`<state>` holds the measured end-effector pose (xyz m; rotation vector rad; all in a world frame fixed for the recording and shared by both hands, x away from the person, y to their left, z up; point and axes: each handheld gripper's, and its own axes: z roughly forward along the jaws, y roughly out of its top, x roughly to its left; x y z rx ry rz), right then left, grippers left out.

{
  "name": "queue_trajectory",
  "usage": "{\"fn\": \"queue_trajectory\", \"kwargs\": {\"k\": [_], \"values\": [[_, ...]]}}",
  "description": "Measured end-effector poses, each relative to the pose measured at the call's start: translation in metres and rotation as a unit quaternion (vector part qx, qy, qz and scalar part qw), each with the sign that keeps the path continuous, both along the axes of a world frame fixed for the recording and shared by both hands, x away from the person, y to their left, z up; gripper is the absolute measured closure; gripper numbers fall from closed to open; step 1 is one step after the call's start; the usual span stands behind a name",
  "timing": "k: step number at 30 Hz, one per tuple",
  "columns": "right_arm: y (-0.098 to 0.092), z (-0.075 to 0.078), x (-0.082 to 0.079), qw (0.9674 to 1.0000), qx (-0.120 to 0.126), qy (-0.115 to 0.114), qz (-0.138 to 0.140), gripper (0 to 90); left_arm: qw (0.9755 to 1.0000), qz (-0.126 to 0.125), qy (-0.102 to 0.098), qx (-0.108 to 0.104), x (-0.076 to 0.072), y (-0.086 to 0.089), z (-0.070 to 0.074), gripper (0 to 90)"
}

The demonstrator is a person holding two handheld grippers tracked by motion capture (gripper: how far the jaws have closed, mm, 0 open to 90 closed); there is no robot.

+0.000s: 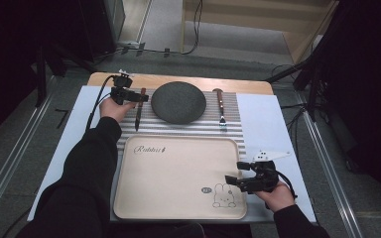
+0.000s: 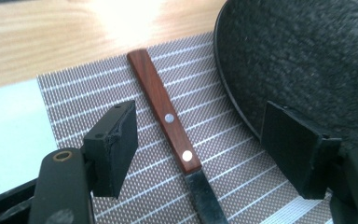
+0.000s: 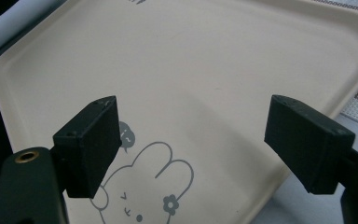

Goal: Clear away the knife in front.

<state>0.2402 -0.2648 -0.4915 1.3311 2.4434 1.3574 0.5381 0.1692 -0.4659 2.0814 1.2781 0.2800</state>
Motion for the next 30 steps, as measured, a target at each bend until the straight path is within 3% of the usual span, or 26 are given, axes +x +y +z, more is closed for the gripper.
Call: {"fn": "queue_trajectory", "kwargs": {"k": [5,9,14,21,24,30], "values": [[0.0,0.0,0.0,1.0,0.001,0.0,-0.001,16.6,0.9999,0.005,0.01,0.005,0.001,0.0,-0.004,30.0],[0.0,0.0,0.0,1.0,-0.001,0.0,0.0,16.6,0.9994,0.007,0.021,0.027,0.001,-0.002,-0.007,31.6],[0.0,0.0,0.0,1.0,-0.002,0.0,0.0,16.6,0.9987,0.01,0.029,0.04,0.001,-0.004,-0.012,31.7],[0.0,0.0,0.0,1.0,-0.002,0.0,0.0,16.6,0.9975,0.014,0.029,0.063,-0.001,-0.009,-0.017,41.3],[0.0,0.0,0.0,1.0,-0.003,0.0,0.0,16.6,0.9968,0.022,0.021,0.074,-0.002,-0.01,-0.018,52.9],[0.0,-0.001,0.0,1.0,-0.004,-0.001,0.0,16.6,0.9962,0.033,0.015,0.079,-0.006,-0.013,-0.018,62.6]]}}
